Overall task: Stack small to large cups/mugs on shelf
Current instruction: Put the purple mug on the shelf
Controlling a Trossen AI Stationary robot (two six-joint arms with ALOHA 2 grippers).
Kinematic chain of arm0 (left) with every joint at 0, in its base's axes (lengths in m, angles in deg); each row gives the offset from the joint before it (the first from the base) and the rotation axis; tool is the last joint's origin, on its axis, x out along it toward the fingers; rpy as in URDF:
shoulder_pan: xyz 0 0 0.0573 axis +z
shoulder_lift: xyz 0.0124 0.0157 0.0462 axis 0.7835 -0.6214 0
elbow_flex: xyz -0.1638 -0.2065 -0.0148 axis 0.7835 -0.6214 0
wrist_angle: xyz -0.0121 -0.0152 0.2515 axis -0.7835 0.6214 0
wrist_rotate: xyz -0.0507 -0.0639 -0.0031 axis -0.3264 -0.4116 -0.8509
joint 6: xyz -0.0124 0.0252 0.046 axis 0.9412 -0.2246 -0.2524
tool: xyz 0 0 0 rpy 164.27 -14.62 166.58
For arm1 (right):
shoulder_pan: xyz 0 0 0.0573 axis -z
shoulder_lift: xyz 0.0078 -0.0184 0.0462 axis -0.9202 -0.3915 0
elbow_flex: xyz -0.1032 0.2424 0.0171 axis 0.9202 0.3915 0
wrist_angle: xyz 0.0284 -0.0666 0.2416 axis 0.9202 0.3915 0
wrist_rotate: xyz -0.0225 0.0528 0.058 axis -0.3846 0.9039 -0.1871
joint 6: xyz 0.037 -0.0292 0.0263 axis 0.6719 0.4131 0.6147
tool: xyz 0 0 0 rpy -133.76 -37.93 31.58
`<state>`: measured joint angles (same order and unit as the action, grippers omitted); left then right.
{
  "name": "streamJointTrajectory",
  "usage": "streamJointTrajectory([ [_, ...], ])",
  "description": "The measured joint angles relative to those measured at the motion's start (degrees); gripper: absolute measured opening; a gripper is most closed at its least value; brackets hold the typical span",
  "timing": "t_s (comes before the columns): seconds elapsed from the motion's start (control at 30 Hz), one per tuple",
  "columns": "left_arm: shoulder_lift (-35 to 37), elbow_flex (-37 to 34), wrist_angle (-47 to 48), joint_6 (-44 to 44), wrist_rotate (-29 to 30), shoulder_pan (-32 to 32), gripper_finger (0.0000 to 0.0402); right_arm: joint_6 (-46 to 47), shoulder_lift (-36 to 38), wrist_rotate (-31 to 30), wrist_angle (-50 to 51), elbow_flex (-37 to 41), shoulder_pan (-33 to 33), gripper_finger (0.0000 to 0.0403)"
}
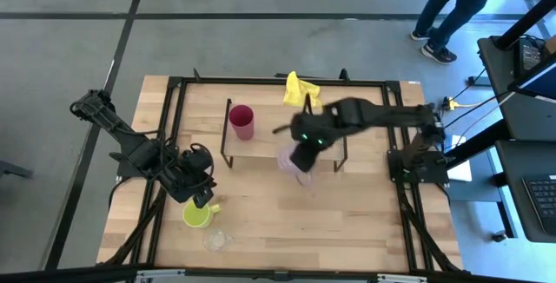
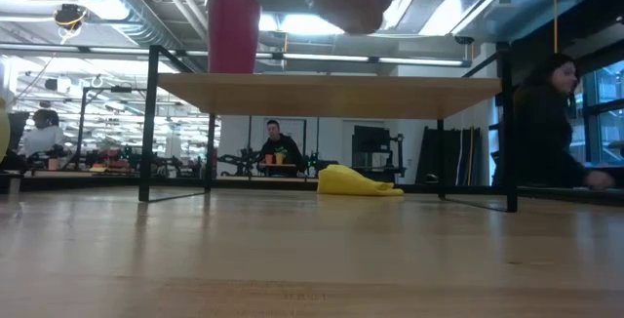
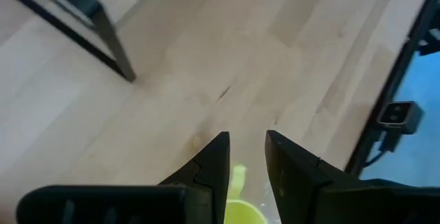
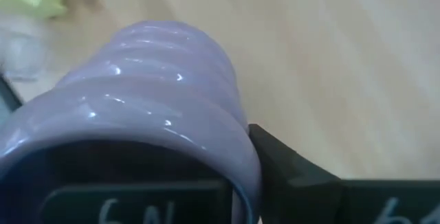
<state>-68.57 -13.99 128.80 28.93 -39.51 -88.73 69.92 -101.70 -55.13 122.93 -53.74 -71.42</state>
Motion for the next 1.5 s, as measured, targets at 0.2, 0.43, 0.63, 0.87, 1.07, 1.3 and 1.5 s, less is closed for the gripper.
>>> streamJointTrajectory([
  [0.2,0.00,0.00,0.26,0.08,3.22,-0.01,0.0088,-4.80,-7.40,1.52,2.41,-6.36,6.76,0.0038],
  [0.43,-0.01,0.00,0.77,0.06,4.32,-0.02,0.0088,-7.15,-11.60,4.34,2.41,-12.34,11.54,0.0039],
  [0.63,0.00,0.00,3.33,0.04,4.51,0.16,0.0088,-7.28,-13.32,4.25,2.56,-12.68,14.38,0.0037],
  [0.87,0.00,0.00,3.41,-0.14,4.44,0.86,0.0088,-8.62,-15.30,6.91,1.39,-12.82,15.33,0.0058],
  [1.07,0.00,0.00,3.52,-0.14,4.27,0.85,0.0088,-8.96,-15.37,7.21,-0.84,-13.24,15.24,0.0074],
  [1.3,0.00,0.00,3.54,-0.14,4.27,0.85,0.0088,-10.50,-15.25,7.22,-1.00,-16.51,15.24,0.0077],
  [1.5,0.00,0.00,3.45,-0.09,4.27,0.86,0.0088,-10.97,-14.98,7.13,-1.42,-18.03,15.24,0.0086],
])
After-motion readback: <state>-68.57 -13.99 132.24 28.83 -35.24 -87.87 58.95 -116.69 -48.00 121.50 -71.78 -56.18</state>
